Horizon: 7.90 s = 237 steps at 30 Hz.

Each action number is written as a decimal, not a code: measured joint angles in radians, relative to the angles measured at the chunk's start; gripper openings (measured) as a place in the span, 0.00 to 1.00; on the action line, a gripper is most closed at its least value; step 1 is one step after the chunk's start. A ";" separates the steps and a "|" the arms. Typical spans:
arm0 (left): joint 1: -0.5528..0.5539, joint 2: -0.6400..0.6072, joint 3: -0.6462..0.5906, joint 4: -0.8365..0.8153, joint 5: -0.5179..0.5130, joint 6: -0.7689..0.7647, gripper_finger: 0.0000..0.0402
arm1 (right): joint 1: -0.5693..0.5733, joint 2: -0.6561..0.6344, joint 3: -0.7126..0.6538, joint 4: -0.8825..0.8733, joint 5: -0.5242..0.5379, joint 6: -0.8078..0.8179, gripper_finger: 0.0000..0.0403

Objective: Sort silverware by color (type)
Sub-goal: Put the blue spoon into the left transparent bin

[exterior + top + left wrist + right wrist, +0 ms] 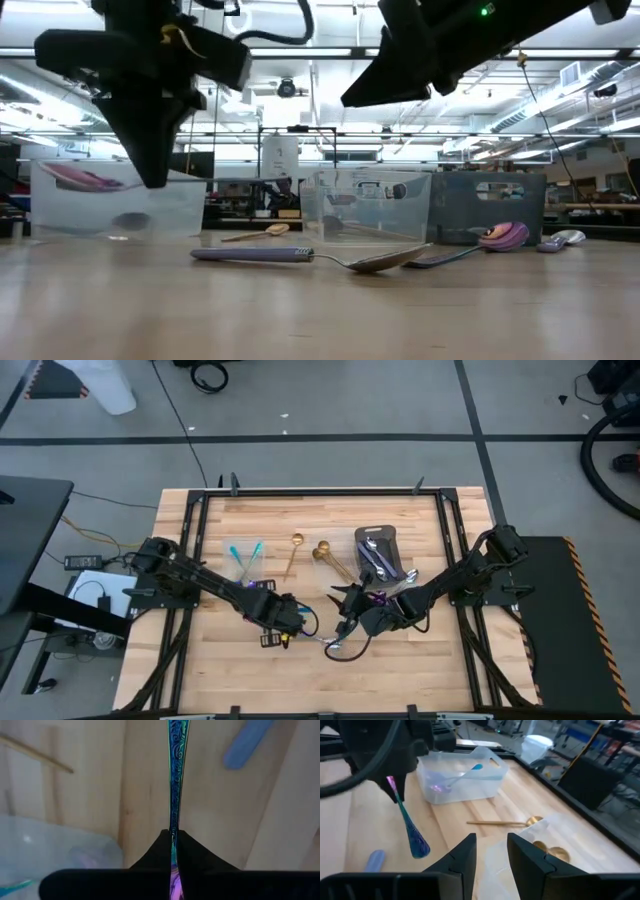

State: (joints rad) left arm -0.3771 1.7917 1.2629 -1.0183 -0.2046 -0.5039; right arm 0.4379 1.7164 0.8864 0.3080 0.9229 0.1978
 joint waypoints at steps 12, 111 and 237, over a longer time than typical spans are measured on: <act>0.000 -0.119 0.000 -0.070 -0.059 -0.037 0.04 | 0.005 -0.001 0.000 0.007 0.027 -0.015 0.30; 0.001 -0.858 -0.776 0.233 -0.437 -0.651 0.37 | 0.005 0.000 0.000 -0.002 0.018 -0.010 0.30; 0.033 -0.601 -0.666 1.248 -0.319 0.187 0.49 | -0.093 -0.182 0.082 -0.333 -0.371 0.100 0.06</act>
State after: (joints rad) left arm -0.3442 1.1912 0.5968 0.2296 -0.5236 -0.3168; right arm 0.3451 1.5349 0.9688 -0.0252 0.5519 0.2978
